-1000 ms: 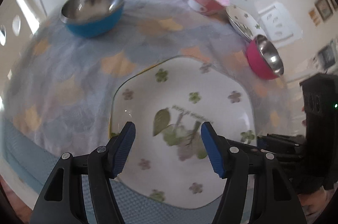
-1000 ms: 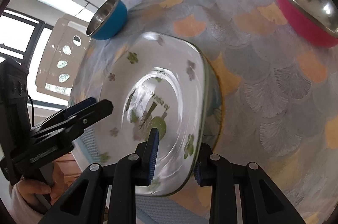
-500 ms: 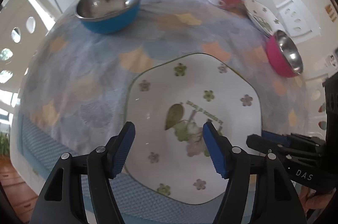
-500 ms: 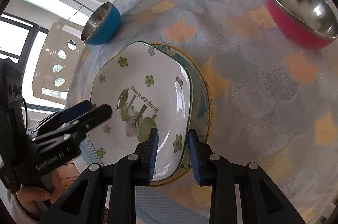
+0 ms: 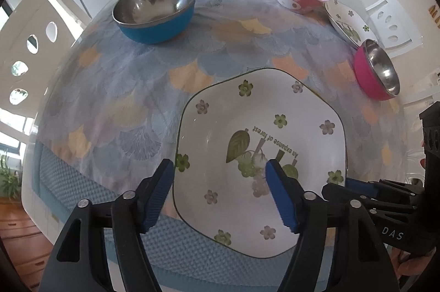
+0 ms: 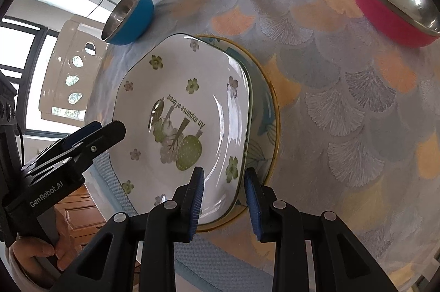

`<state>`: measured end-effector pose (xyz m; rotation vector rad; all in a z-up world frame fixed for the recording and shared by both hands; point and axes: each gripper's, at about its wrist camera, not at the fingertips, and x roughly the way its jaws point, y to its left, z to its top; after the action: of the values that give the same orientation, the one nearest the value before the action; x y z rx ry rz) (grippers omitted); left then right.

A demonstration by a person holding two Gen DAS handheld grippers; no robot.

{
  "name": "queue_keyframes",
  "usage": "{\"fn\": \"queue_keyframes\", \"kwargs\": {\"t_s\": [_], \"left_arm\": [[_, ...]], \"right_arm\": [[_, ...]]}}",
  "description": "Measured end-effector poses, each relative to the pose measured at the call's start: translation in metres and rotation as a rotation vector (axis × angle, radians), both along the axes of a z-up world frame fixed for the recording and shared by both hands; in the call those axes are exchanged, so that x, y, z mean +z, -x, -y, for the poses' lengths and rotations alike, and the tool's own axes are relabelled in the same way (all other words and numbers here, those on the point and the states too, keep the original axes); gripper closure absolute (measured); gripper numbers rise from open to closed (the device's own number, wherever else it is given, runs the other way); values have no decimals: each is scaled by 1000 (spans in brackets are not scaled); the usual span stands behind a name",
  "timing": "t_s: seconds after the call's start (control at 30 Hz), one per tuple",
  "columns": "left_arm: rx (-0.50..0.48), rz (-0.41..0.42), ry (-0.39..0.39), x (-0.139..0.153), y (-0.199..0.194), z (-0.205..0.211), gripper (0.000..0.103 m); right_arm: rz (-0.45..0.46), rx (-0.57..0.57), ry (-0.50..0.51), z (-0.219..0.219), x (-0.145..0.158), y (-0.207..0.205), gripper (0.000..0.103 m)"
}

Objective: Organize plates and bowls
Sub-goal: 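Open the left tool and pull it back from the stacked plates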

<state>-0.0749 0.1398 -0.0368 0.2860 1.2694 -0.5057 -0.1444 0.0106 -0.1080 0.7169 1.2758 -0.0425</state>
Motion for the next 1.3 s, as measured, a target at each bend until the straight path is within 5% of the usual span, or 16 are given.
{"fn": "queue_keyframes", "kwargs": {"t_s": [0.17, 0.33, 0.9, 1.3], "left_arm": [[33, 7, -12, 3, 4, -6, 33], [90, -7, -2, 5, 10, -19, 26], [244, -58, -25, -1, 44, -33, 21], [200, -60, 18, 44, 9, 36, 21]], "right_arm": [[12, 0, -12, 1, 5, 6, 72], [31, -1, -10, 1, 12, 14, 47], [-16, 12, -59, 10, -4, 51, 43], [62, 1, 13, 85, 58, 25, 43]]}}
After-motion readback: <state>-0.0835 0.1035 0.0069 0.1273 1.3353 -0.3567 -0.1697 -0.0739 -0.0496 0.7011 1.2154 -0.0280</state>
